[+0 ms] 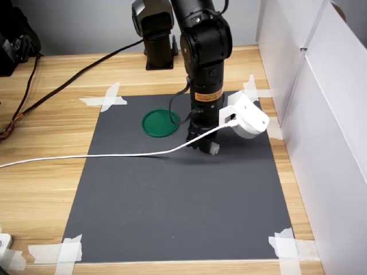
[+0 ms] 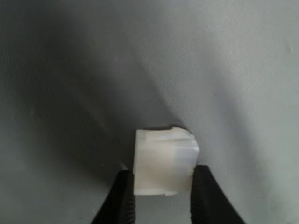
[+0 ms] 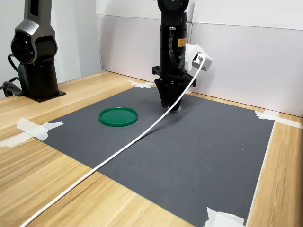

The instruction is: Grasp a white terminal and put it in the green lid.

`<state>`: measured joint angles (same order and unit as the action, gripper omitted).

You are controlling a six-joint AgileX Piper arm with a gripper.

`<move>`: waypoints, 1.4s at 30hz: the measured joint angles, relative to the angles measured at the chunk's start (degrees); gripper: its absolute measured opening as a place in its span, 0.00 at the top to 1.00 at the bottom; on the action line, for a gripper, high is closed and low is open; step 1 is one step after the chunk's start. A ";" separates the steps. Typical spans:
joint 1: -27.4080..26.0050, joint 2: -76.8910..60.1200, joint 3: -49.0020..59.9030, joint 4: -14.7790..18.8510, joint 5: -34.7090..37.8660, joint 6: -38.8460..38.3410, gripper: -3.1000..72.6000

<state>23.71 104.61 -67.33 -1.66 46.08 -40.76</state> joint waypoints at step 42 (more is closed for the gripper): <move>-22.30 -25.20 23.39 -0.36 0.31 -16.49 0.61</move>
<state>1.41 79.41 -43.93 -2.02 46.38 -57.25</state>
